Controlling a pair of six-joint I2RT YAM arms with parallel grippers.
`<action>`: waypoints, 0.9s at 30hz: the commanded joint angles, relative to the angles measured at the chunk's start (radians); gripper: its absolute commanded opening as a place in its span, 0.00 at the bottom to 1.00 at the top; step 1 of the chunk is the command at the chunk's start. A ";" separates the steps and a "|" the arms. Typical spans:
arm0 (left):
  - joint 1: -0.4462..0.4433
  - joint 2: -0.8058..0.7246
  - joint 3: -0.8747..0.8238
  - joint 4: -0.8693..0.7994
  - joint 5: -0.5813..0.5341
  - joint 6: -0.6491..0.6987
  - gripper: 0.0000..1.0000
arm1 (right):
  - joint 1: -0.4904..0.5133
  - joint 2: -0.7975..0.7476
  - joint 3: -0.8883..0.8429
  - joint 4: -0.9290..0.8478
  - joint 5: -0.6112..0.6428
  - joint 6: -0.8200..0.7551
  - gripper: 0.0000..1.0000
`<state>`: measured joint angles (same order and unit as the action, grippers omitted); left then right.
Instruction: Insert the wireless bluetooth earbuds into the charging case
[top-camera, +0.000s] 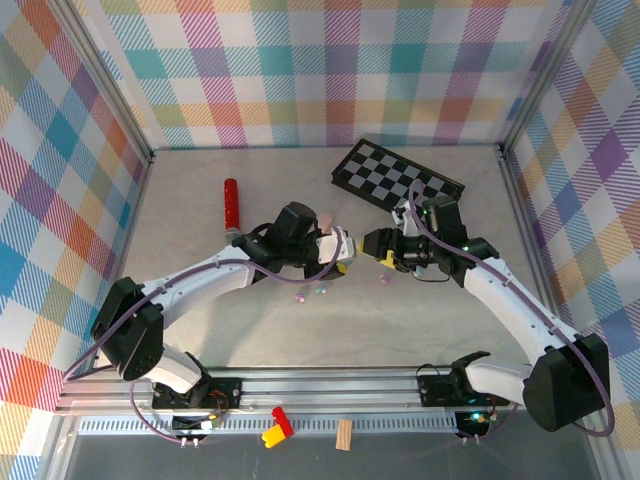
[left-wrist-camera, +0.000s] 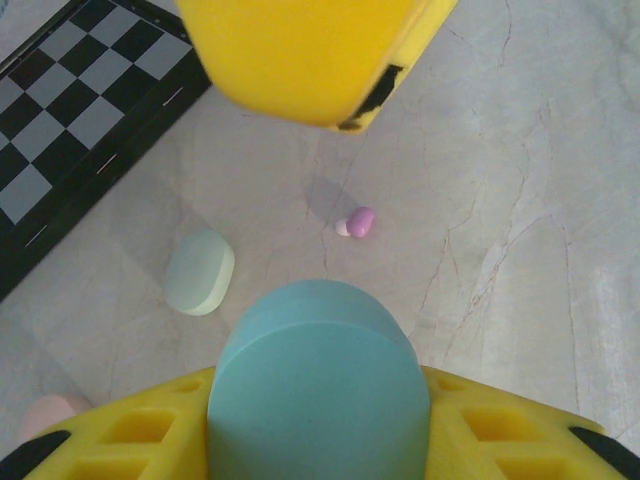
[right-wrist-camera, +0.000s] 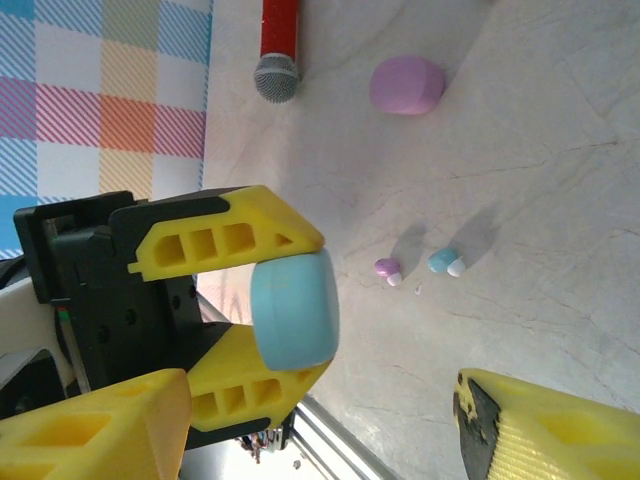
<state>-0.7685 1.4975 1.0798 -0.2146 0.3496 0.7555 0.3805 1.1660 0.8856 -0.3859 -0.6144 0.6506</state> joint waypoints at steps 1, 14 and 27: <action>-0.027 0.016 0.047 0.041 0.002 0.002 0.44 | 0.010 0.008 0.016 0.011 -0.043 -0.019 0.69; -0.061 0.050 0.103 0.016 0.008 0.017 0.44 | 0.051 0.072 0.005 0.046 -0.062 -0.002 0.49; -0.065 0.012 0.051 0.068 0.008 0.008 0.80 | 0.048 -0.004 0.004 0.041 -0.017 0.017 0.19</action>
<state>-0.8227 1.5383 1.1500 -0.2024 0.3473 0.7788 0.4297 1.2095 0.8856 -0.3603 -0.6346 0.6518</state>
